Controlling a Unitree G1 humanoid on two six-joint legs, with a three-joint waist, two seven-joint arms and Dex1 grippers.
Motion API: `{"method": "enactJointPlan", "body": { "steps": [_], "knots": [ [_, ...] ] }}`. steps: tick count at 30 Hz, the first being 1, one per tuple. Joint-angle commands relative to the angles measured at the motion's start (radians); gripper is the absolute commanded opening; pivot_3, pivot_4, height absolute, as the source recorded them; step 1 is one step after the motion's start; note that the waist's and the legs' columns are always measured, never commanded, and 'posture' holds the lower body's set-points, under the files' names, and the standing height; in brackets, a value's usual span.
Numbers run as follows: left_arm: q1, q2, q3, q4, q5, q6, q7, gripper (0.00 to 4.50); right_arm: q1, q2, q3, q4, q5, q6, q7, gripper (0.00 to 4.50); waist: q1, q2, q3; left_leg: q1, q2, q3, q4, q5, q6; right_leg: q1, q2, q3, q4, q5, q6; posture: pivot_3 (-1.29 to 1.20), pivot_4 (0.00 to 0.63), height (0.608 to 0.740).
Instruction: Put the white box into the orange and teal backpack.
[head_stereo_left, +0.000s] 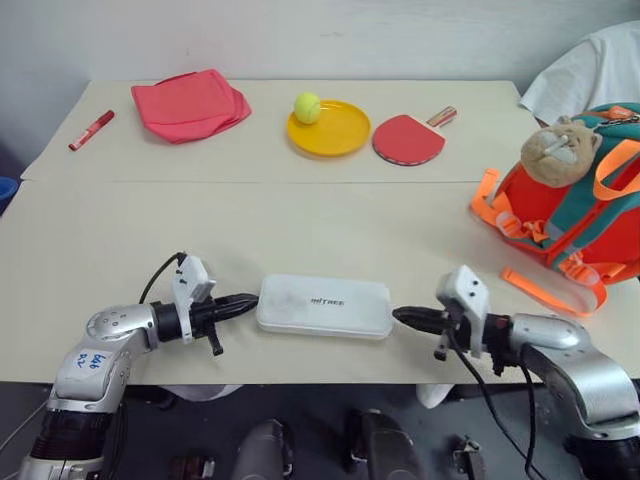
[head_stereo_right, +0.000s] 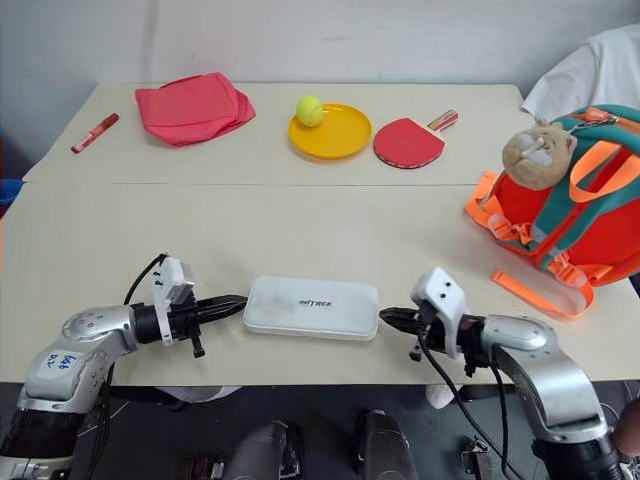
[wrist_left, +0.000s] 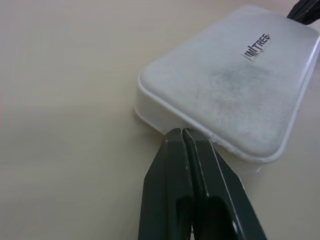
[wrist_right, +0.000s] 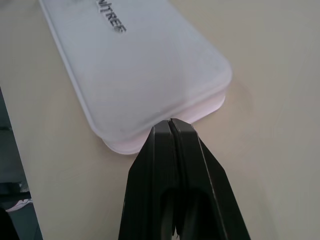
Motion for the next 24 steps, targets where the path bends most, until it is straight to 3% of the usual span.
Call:
{"method": "enactJointPlan", "body": {
  "steps": [1,2,6,8,10,14,16,19,24],
  "knots": [
    [-0.004,0.042,0.014,-0.001,-0.034,0.036,-0.05,0.06,0.051,-0.039,-0.046,-0.014,0.003,-0.052,-0.004,0.0,0.005,0.0,0.0,0.0,0.0,0.0,0.0,0.0,0.0,0.0,0.0,0.0,0.0,0.0,0.0,0.0,0.15,0.74],
    [-0.01,0.054,0.023,-0.001,-0.058,0.077,-0.058,0.06,0.067,-0.049,-0.052,-0.008,0.0,-0.065,-0.005,0.0,0.006,0.0,0.0,0.0,0.0,0.0,0.0,0.0,0.0,0.0,0.0,0.0,-0.001,0.0,0.0,0.0,0.15,0.74],
    [-0.055,0.093,0.077,0.017,-0.187,0.294,-0.068,1.25,0.112,-0.085,-0.082,0.012,-0.003,-0.109,-0.005,0.0,0.016,0.0,0.0,0.001,0.0,0.0,0.0,0.0,0.0,0.001,0.0,0.0,0.0,0.0,0.0,0.0,0.15,0.74],
    [-0.108,0.21,0.042,0.067,-0.302,0.566,-0.173,1.87,0.14,-0.115,-0.103,0.04,-0.01,-0.154,0.016,0.0,0.018,-0.001,0.0,0.001,0.0,0.0,0.0,0.0,0.0,0.001,0.001,0.0,0.0,0.0,0.0,0.0,0.15,0.74],
    [-0.128,0.302,-0.017,0.089,-0.327,0.639,-0.283,2.56,0.156,-0.137,-0.109,0.065,-0.014,-0.189,0.031,0.0,0.017,-0.002,0.001,0.001,0.0,0.0,0.001,0.0,0.0,0.001,0.002,0.0,0.0,0.0,0.0,0.0,0.15,0.74],
    [-0.293,0.258,-0.068,0.306,-0.266,0.647,-0.269,3.74,0.187,-0.179,-0.086,0.116,-0.04,-0.288,0.084,0.0,0.027,0.0,0.0,0.003,-0.002,0.0,0.001,0.0,0.001,0.003,0.003,0.0,-0.001,-0.001,0.001,0.0,0.15,0.74],
    [-0.381,0.255,-0.14,0.361,-0.273,0.782,-0.281,4.37,0.188,-0.184,-0.073,0.134,-0.054,-0.322,0.086,0.0,0.031,-0.003,0.001,0.004,-0.002,-0.001,0.001,0.0,0.001,0.004,0.003,-0.001,-0.001,0.0,0.001,0.0,0.15,0.74],
    [-0.485,0.24,-0.272,0.407,-0.178,0.87,-0.192,4.46,0.165,-0.178,-0.045,0.163,-0.075,-0.361,0.08,0.0,0.032,-0.004,0.001,0.003,-0.003,0.0,0.001,0.0,0.001,0.004,0.004,0.0,-0.001,0.0,0.002,0.0,0.15,0.74],
    [-0.597,0.138,-0.271,0.397,-0.217,0.987,-0.15,4.46,0.082,-0.154,0.056,0.223,-0.15,-0.436,0.065,0.0,0.029,-0.005,0.0,0.006,-0.003,0.0,0.003,0.0,0.002,0.008,0.004,0.001,0.0,0.0,0.002,0.0,0.15,0.74]
  ]
}}
